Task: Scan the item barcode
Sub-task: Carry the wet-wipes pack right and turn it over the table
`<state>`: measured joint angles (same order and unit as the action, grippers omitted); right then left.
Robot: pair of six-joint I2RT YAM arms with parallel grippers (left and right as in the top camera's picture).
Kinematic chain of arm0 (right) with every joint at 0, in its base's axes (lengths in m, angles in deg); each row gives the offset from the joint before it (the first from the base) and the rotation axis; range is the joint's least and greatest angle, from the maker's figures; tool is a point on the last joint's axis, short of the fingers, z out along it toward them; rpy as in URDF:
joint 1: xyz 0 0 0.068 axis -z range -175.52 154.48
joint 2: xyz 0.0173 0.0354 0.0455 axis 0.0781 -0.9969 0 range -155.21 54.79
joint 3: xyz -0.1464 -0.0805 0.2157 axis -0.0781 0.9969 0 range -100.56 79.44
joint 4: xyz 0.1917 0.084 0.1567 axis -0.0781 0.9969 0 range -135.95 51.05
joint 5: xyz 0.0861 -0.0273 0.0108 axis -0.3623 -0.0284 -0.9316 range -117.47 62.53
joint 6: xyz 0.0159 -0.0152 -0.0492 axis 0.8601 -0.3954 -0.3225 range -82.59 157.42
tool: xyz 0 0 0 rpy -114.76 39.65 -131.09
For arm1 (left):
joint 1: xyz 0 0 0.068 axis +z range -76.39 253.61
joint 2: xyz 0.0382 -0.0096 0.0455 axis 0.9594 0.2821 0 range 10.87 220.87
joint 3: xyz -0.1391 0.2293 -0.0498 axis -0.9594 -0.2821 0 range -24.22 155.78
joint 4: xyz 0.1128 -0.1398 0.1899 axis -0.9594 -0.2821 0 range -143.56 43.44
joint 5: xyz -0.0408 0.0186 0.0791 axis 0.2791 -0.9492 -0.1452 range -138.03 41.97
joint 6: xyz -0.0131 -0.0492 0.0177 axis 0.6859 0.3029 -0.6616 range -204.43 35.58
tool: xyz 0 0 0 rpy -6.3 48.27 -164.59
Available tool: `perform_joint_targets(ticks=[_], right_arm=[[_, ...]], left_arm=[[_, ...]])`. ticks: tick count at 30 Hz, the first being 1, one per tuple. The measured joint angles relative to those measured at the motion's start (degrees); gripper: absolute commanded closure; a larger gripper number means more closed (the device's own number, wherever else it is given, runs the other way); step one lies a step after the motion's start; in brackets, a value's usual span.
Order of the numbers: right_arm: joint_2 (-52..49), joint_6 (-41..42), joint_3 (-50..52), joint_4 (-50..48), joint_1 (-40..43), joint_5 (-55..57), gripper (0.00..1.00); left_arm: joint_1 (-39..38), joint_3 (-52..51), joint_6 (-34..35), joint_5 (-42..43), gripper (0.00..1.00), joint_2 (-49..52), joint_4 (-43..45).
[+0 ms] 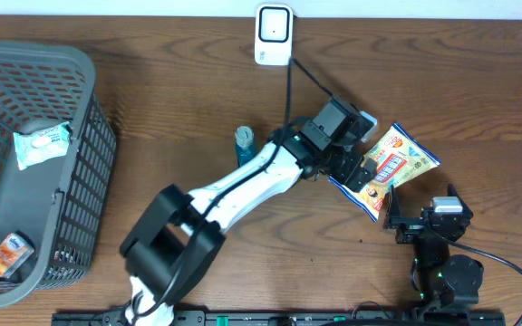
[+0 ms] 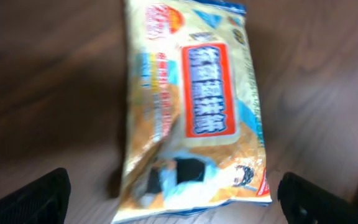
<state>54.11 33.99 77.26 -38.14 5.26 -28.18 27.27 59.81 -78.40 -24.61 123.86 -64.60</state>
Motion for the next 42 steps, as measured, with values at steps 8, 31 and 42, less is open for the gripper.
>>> perform_joint_targets(ticks=[8,31,42], right_arm=[[0.0,0.0,0.0,0.0,0.0,0.0,0.01],[0.0,0.0,0.0,0.0,0.0,0.0,0.01],[0.0,0.0,0.0,0.0,0.0,0.0,0.01]], left_arm=[[0.0,0.0,-3.5,6.0,0.02,8.8,4.3],[-2.7,0.0,-8.3,-8.2,0.92,10.0,-3.0],[-1.9,0.3,-8.4,-12.0,0.02,0.0,6.4]])
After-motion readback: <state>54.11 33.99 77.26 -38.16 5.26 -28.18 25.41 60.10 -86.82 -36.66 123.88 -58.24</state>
